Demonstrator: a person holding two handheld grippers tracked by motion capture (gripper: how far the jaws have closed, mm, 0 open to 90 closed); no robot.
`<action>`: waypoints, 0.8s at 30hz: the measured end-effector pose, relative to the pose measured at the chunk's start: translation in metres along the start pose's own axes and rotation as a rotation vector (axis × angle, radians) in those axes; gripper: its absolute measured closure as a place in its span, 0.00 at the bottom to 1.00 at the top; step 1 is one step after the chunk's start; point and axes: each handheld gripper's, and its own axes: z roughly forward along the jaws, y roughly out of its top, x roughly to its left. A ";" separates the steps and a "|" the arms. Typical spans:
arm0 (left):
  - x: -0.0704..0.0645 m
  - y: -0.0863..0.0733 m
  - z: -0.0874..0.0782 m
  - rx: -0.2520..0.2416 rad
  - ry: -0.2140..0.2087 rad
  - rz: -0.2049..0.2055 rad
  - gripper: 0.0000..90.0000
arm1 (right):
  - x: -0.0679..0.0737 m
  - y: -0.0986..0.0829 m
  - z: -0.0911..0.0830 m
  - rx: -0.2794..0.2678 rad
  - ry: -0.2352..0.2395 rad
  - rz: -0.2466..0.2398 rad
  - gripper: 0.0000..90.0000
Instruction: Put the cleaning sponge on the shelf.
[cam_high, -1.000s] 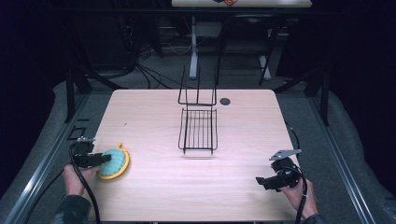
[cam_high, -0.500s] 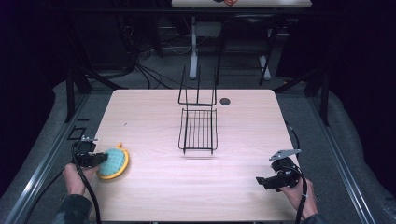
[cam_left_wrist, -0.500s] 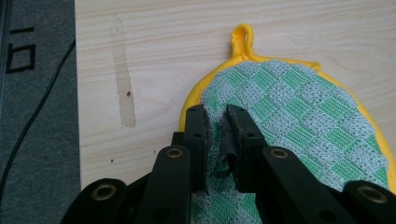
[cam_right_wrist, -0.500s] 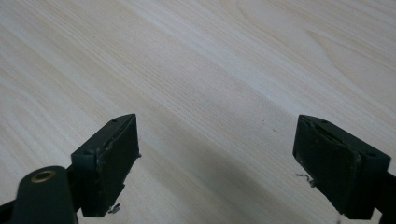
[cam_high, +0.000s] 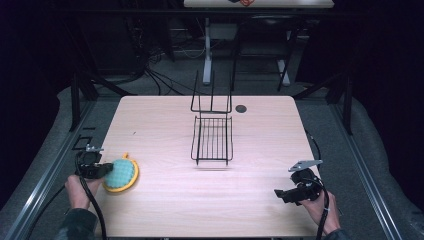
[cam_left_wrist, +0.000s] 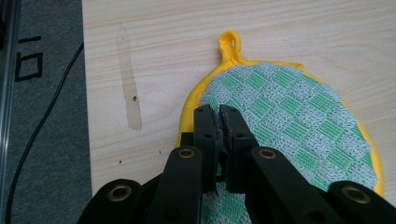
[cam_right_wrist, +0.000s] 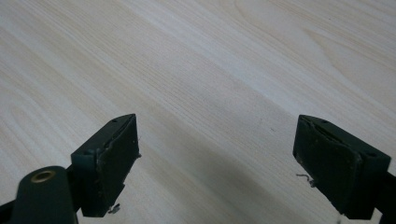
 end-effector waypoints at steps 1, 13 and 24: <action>0.000 0.000 0.000 0.000 0.000 0.000 0.96 | 0.000 0.000 0.000 -0.001 0.002 0.004 0.15; -0.005 0.006 -0.026 -0.053 0.001 0.026 0.97 | -0.001 0.000 -0.001 -0.003 -0.004 0.005 0.15; -0.016 0.015 -0.047 -0.121 -0.015 0.050 0.97 | -0.001 0.000 -0.001 -0.002 -0.003 0.002 0.15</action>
